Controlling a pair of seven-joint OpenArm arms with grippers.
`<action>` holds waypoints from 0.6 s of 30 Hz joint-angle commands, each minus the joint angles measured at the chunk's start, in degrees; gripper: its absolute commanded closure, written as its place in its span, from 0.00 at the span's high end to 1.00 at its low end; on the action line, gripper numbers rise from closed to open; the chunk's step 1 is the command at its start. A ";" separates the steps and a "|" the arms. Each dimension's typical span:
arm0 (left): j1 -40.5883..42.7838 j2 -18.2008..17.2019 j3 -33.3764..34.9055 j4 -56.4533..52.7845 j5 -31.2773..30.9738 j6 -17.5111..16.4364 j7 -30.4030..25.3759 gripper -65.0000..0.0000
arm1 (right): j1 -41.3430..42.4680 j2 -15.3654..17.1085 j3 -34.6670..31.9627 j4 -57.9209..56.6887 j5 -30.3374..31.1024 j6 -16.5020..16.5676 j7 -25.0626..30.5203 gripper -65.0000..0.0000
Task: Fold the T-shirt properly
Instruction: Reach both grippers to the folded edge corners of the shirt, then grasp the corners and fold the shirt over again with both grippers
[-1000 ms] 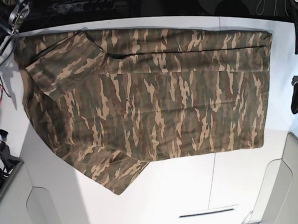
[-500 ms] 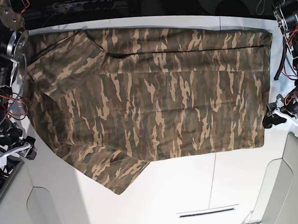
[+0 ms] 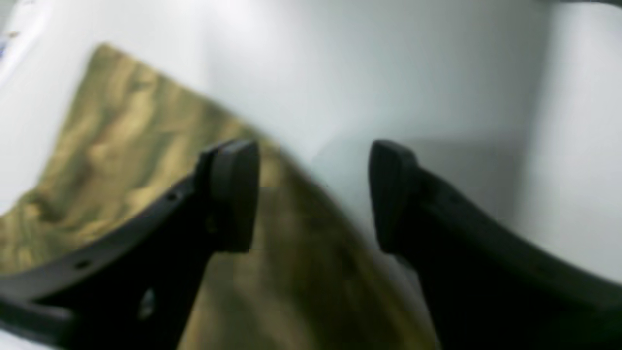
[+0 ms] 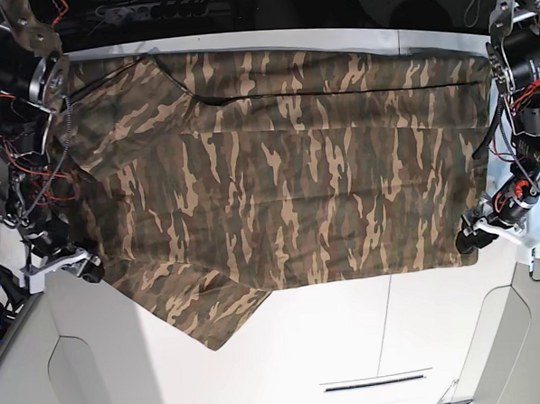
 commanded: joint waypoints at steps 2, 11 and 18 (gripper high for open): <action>-1.09 -0.33 -0.04 0.48 0.02 0.09 1.01 0.72 | 1.09 -0.74 -0.07 0.46 -0.35 -0.26 -1.25 0.55; -1.53 0.37 -0.07 0.48 -1.53 0.22 4.46 0.65 | 1.20 -2.01 -0.07 0.48 -0.39 0.59 -1.53 0.19; -1.70 0.37 -0.07 0.50 -1.51 -2.26 4.81 0.00 | 1.20 -1.99 -0.07 0.48 -0.09 2.51 -1.66 0.00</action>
